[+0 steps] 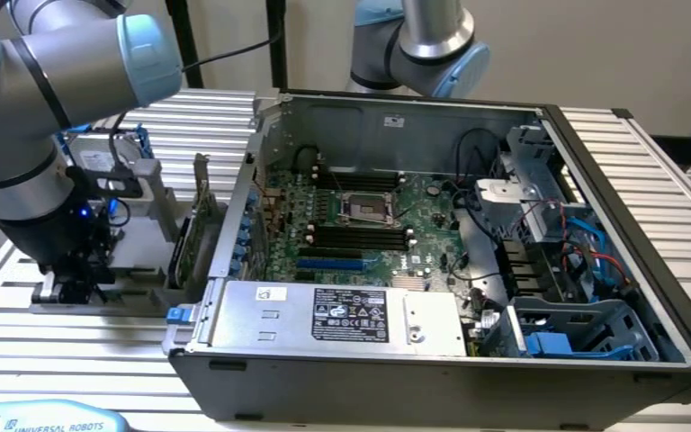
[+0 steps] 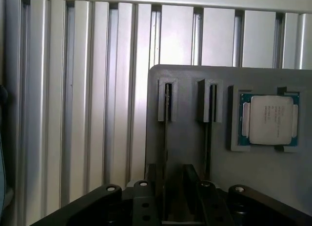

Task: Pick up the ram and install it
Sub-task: 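Pick up the ram and move it above insertion slot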

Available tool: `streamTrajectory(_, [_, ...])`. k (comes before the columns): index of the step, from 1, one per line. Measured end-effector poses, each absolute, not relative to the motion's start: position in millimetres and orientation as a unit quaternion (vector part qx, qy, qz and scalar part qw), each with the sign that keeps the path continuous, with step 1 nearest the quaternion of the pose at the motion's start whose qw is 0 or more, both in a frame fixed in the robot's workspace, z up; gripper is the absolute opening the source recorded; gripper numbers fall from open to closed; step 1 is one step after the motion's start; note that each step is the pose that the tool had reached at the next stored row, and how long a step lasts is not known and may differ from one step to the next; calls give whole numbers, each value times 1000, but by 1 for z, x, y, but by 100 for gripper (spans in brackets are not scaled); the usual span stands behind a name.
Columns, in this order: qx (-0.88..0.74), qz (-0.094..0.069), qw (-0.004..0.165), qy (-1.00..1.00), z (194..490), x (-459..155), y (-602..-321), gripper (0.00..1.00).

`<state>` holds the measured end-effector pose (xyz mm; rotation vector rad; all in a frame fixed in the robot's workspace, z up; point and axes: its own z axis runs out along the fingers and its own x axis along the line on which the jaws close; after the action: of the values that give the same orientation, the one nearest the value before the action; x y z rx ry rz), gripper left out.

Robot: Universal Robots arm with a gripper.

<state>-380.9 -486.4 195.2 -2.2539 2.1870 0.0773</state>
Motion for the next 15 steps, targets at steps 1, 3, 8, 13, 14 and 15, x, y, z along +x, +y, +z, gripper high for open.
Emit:
streamTrajectory(1, [-717,25,0,696,195,-381,-487,36])
streamTrajectory(3, [-717,25,0,696,195,-381,-487,36])
streamTrajectory(8, [-717,25,0,696,194,-381,-488,36])
streamTrajectory(13, [-718,25,0,696,193,-381,-488,34])
streamTrajectory(14, [-718,25,0,696,193,-381,-488,34])
streamTrajectory(15, [-718,25,0,695,193,-381,-488,34])
